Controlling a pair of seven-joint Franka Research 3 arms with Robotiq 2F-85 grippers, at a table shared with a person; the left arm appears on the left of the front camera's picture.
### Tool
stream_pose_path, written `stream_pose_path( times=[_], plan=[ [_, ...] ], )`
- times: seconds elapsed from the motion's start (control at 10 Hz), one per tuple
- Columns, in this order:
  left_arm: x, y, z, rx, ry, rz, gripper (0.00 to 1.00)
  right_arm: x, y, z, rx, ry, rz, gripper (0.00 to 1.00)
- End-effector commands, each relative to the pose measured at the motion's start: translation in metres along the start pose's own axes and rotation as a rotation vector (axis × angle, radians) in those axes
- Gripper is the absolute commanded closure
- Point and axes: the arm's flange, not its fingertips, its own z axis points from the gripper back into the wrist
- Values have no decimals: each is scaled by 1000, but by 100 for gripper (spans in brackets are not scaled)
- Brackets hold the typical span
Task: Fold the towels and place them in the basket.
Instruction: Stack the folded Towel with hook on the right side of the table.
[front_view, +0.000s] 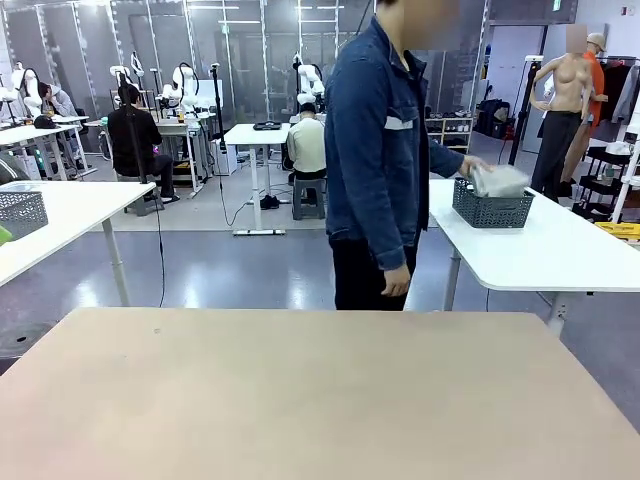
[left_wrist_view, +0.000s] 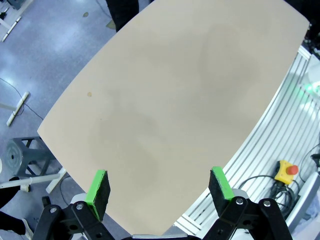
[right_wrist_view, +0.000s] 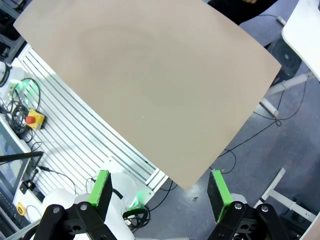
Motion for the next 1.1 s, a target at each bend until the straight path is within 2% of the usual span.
stream_pose_path(
  times=[0.0, 1.0],
  plan=[
    [1, 0, -1, 5, -2, 5, 0, 1, 2, 1, -6, -3, 6, 4],
    [1, 0, -1, 5, -2, 5, 0, 1, 2, 1, -6, -3, 6, 4]
  ],
)
